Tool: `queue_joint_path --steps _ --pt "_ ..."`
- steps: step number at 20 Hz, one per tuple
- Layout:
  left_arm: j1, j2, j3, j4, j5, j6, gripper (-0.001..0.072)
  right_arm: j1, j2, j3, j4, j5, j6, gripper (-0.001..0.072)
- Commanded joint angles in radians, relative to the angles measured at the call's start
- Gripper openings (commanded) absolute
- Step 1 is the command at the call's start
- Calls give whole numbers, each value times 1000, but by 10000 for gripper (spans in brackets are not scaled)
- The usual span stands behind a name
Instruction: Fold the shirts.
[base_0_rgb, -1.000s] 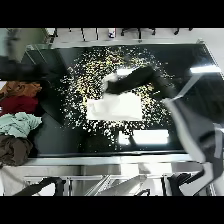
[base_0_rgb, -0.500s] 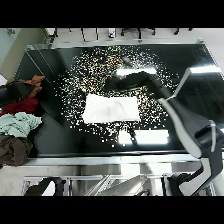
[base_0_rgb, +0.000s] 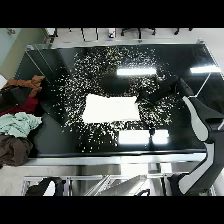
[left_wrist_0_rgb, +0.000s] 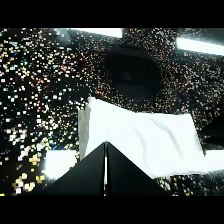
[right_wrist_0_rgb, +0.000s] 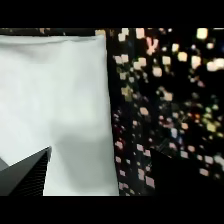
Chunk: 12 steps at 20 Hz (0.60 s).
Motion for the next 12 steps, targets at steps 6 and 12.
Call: queue_joint_path --steps 6,12 --pt "1 3 -1 0 -1 -2 13 101 -88 -10 110 63 -38 667" --pt "1 3 -1 0 -1 -2 13 111 -88 30 130 66 -66 20"
